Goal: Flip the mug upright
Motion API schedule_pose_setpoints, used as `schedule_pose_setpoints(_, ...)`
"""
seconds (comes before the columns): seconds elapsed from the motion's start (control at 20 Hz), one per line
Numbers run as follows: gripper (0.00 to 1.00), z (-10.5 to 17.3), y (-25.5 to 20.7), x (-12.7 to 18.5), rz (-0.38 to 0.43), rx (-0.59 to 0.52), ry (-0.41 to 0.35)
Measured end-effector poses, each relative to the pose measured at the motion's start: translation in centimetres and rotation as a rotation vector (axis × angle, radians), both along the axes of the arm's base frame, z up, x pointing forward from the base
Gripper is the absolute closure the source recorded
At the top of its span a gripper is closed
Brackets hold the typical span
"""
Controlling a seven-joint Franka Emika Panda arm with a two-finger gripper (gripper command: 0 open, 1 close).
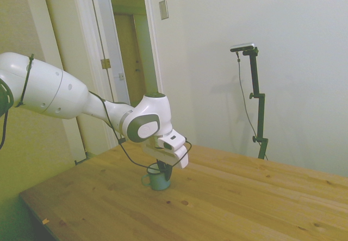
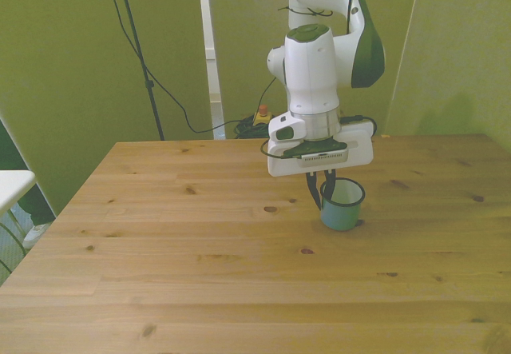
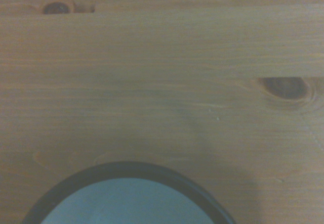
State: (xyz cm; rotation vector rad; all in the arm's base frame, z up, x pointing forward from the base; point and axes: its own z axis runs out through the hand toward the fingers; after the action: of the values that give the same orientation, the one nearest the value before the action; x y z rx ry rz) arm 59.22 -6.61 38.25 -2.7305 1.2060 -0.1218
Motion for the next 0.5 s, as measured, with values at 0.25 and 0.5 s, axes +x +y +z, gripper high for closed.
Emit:
schedule_pose_setpoints(0.25,0.00,1.9,-1.4,-0.6,-0.013,0.000,-0.020)
schedule_pose_setpoints(0.5,0.00,7.3,-3.6,-4.0,-0.034,0.005,-0.069)
